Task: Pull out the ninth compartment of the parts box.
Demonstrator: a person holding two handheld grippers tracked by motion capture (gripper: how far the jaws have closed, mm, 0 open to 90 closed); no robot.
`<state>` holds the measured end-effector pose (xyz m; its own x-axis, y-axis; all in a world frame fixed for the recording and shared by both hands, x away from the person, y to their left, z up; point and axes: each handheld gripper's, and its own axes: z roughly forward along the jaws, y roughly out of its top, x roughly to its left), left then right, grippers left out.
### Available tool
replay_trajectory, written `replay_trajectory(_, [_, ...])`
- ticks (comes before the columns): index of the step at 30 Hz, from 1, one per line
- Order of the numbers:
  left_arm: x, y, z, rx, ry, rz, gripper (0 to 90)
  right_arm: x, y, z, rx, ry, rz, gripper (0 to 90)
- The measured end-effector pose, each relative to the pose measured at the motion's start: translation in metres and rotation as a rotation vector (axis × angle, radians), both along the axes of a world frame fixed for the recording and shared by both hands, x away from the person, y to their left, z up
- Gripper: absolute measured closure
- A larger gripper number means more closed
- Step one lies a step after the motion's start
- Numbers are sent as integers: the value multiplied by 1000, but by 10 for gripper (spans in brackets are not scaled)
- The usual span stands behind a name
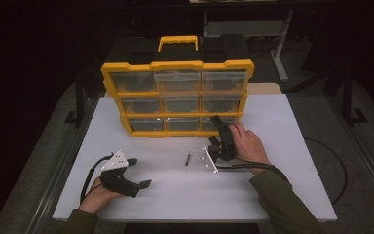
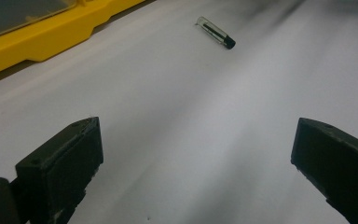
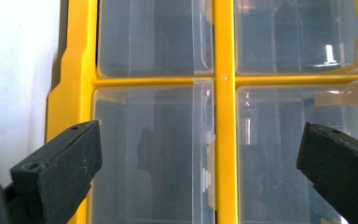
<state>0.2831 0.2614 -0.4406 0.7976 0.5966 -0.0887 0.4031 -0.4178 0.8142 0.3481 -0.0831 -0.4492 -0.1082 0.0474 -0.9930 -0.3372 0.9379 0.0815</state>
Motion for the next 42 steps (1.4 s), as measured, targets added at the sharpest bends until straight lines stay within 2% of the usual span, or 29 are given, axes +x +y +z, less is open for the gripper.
replay_trajectory(1, [0,0,0,0,-1,-1,17,1,0,-1,-5,-13,2,0])
replay_trajectory(7, [0,0,0,-2,0,0,17,5,-3,-3,3,-7,-17,0])
replay_trajectory(8, [0,0,0,-3,1,1,17,6,-4,-2,-18,-16,-15,0])
replay_trajectory(9, [0,0,0,-3,2,3,17,7,-4,-4,-1,-10,-21,0])
replay_trajectory(11, [0,0,0,-3,2,2,17,7,-5,-4,-2,-11,-24,0])
replay_trajectory(13, [0,0,0,-1,1,2,17,9,-6,-3,-18,-23,-26,0])
replay_trajectory(15, [0,0,0,0,1,2,17,10,-7,-4,-17,-8,-31,0])
replay_trajectory(33, [0,0,0,4,-1,1,17,14,-12,-4,-20,-19,-56,0])
replay_trajectory(42, [0,0,-1,4,-1,0,17,13,-11,-4,-38,-39,-65,65])
